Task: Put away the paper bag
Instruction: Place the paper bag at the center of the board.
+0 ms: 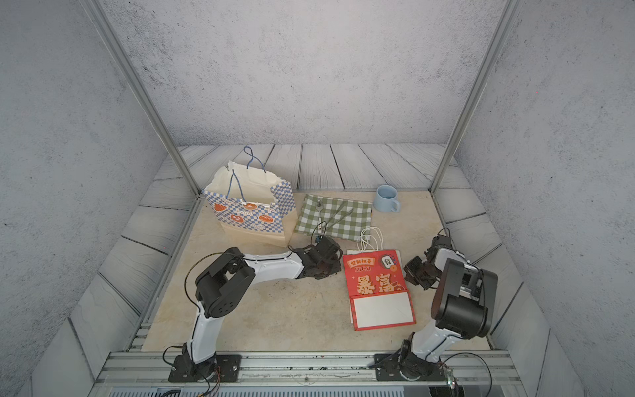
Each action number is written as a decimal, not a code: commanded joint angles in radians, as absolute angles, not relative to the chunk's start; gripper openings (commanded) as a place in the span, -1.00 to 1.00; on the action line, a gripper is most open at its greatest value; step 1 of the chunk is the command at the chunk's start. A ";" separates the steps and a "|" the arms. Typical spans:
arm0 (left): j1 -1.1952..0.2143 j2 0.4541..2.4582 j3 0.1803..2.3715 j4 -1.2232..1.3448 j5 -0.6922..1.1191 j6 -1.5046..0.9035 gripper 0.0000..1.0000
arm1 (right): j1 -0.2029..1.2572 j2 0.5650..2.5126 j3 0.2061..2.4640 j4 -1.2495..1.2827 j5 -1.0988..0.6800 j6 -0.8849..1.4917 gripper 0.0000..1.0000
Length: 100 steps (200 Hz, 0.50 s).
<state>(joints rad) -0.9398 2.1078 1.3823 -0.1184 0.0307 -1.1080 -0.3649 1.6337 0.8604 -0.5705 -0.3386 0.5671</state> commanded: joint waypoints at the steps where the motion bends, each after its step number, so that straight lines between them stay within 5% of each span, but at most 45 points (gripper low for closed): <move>1: -0.948 2.143 1.448 -0.138 0.050 -1.090 -1.00 | -0.356 1.672 0.831 -0.602 -0.325 0.557 -0.81; 100: -0.949 2.220 1.562 -0.173 0.051 -1.045 -1.00 | -0.351 1.674 0.837 -0.603 -0.334 0.558 -0.81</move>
